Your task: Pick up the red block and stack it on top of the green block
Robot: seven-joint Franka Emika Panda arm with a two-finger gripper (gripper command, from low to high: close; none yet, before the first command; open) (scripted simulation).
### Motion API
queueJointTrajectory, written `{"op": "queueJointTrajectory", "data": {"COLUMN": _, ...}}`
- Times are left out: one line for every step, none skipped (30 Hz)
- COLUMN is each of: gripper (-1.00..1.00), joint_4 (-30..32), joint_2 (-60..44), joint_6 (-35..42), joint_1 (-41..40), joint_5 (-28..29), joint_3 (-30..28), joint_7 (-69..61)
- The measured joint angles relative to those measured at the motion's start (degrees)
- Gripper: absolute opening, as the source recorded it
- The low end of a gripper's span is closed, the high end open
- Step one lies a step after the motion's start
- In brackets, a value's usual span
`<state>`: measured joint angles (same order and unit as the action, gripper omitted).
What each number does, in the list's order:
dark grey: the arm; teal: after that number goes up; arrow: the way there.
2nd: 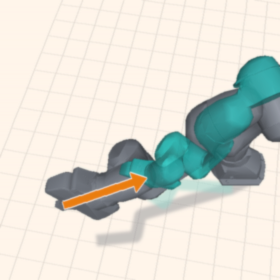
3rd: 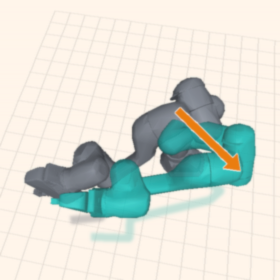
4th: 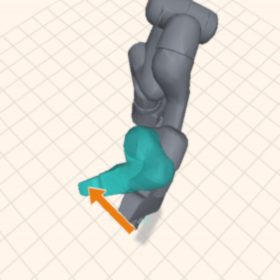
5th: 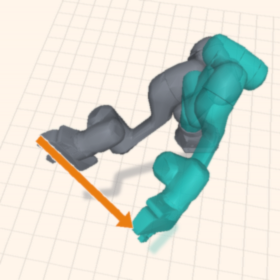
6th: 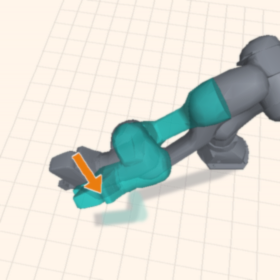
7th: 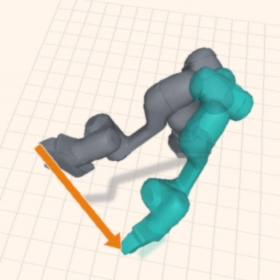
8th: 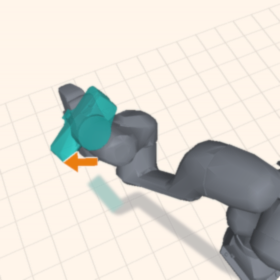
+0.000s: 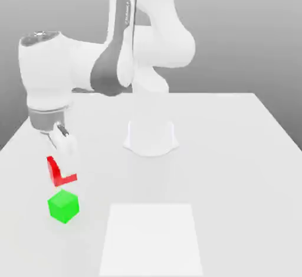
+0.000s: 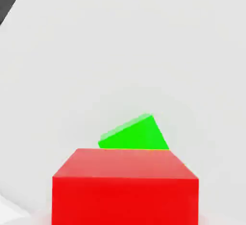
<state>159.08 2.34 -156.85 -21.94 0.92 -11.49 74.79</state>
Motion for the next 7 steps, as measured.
{"op": "queueJointTrajectory", "data": {"gripper": -1.0, "joint_4": -0.09, "joint_2": -1.93, "joint_6": -1.81, "joint_1": 0.07, "joint_5": -1.03, "joint_3": -0.1, "joint_7": -0.59}}
{"op": "queueJointTrajectory", "data": {"gripper": -1.0, "joint_4": -0.18, "joint_2": -3.95, "joint_6": -3.69, "joint_1": -0.14, "joint_5": -2.22, "joint_3": 0.26, "joint_7": -1.37}}
{"op": "queueJointTrajectory", "data": {"gripper": -1.0, "joint_4": -0.27, "joint_2": -6.01, "joint_6": -5.6, "joint_1": 0.11, "joint_5": -3.51, "joint_3": 0.5, "joint_7": -2.21}}
{"op": "queueJointTrajectory", "data": {"gripper": 1.0, "joint_4": -0.35, "joint_2": -7.82, "joint_6": -7.3, "joint_1": -0.31, "joint_5": -4.69, "joint_3": 1.18, "joint_7": -3.05}}
{"op": "queueJointTrajectory", "data": {"gripper": 1.0, "joint_4": -0.35, "joint_2": -7.82, "joint_6": -7.3, "joint_1": -0.3, "joint_5": -4.68, "joint_3": 1.18, "joint_7": -3.05}}
{"op": "queueJointTrajectory", "data": {"gripper": 1.0, "joint_4": -0.35, "joint_2": -7.82, "joint_6": -7.3, "joint_1": -0.3, "joint_5": -4.68, "joint_3": 1.18, "joint_7": -3.05}}
{"op": "queueJointTrajectory", "data": {"gripper": 1.0, "joint_4": -0.35, "joint_2": -7.82, "joint_6": -7.3, "joint_1": -0.3, "joint_5": -4.68, "joint_3": 1.18, "joint_7": -3.05}}
